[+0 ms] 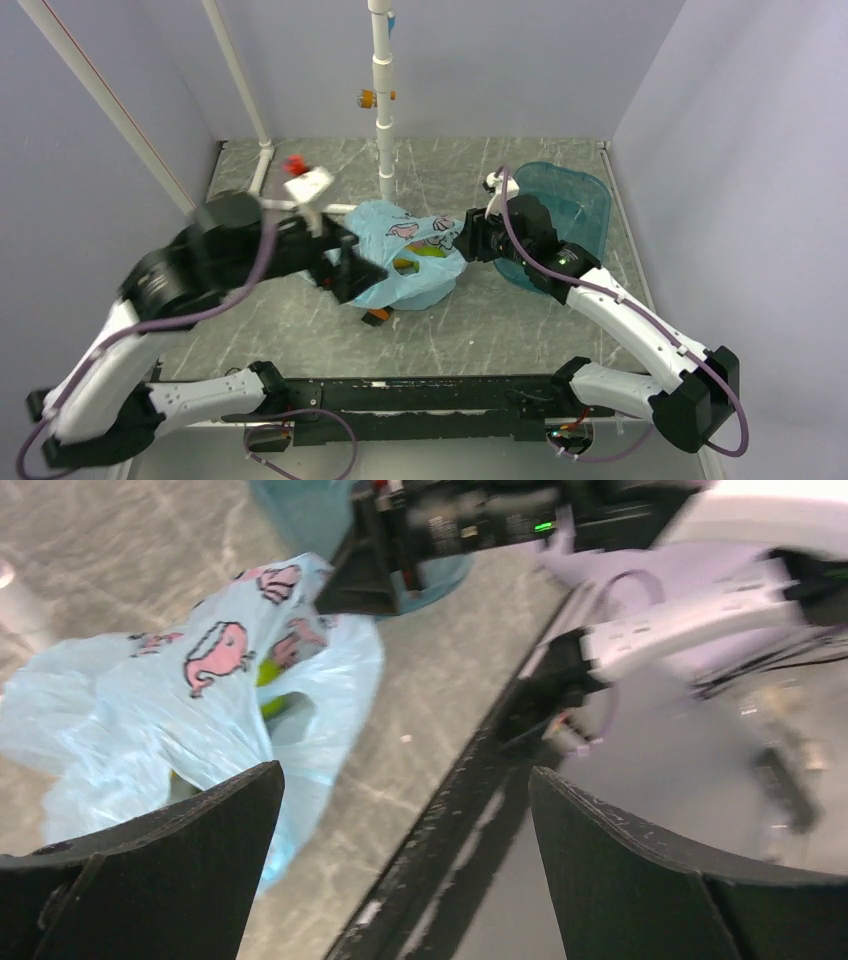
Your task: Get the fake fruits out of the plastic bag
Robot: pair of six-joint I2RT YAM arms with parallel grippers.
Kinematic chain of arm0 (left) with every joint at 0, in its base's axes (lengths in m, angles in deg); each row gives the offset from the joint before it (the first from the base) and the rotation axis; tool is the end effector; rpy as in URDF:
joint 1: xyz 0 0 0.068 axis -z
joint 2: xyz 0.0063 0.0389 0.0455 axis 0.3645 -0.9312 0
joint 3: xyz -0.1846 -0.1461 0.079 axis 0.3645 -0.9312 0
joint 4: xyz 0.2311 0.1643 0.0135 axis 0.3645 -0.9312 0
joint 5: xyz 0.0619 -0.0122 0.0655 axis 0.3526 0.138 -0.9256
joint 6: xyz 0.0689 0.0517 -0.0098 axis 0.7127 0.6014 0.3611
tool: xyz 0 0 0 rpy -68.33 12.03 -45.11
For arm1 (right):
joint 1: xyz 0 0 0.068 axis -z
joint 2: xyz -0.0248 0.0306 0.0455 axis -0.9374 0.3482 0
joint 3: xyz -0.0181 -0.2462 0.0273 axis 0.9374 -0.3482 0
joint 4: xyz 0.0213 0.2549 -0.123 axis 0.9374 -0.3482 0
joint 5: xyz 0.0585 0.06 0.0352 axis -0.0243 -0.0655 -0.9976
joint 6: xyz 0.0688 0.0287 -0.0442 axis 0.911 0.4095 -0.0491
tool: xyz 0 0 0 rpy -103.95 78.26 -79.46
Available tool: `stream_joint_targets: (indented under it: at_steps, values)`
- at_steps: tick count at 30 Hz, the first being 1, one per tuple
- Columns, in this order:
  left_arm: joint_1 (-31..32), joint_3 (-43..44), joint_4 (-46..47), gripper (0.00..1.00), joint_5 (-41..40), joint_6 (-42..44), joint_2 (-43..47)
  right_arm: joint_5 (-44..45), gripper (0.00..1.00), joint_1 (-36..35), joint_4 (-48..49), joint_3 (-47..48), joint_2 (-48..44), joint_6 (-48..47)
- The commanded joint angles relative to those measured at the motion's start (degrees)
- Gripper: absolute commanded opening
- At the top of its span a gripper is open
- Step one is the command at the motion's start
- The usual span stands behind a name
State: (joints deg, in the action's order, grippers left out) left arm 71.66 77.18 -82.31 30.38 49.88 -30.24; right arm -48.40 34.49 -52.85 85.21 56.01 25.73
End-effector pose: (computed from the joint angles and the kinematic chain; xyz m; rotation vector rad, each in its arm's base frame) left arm 0.1071 -0.1557 0.4716 0.6652 1.8107 -1.0575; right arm 0.2581 0.1866 0.2683 -0.3630 2.0794 0.6134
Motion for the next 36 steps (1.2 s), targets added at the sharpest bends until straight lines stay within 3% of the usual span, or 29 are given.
stream_joint_targets:
  at_steps: [1, 4, 7, 11, 15, 18, 24, 31, 36]
  values:
    - [4.63, 4.46, -10.13, 0.99, -14.72, 13.59, -16.41, 4.27, 0.57, -1.07, -5.69, 3.58, -2.79, 8.01]
    - [8.14, 6.2, -12.49, 1.0, -26.73, 17.9, -25.68, 7.28, 0.84, -3.48, -9.38, 3.39, -4.53, 13.66]
    - [9.12, 6.06, -14.43, 0.99, -40.07, 19.3, -33.33, 14.02, 0.98, -8.92, -13.07, 3.81, -5.02, 21.41]
    - [9.14, 3.58, -11.13, 0.99, -46.37, 19.5, -35.42, 24.94, 1.0, -19.0, -13.04, 1.64, -6.56, 36.13]
    - [7.47, -0.11, -3.07, 0.99, -41.99, 22.74, -30.31, 27.84, 1.0, -24.07, -3.41, -5.85, -9.27, 48.0]
    - [6.66, -2.81, 0.34, 0.93, -38.02, 24.25, -27.1, 26.34, 1.0, -24.28, 4.91, -9.44, -9.11, 49.61]
    - [2.88, -8.67, 6.83, 0.99, -30.61, 26.49, -20.06, 22.74, 1.0, -24.37, 21.2, -14.15, -6.74, 48.4]
    - [-0.74, -7.8, 7.23, 0.99, -25.96, 28.17, -23.1, 27.28, 1.0, -24.78, 19.96, -11.55, -1.05, 51.42]
    - [-2.72, -9.17, 9.32, 0.97, -33.96, 27.91, -25.73, 30.49, 1.0, -25.23, 19.42, -11.82, 1.24, 54.26]
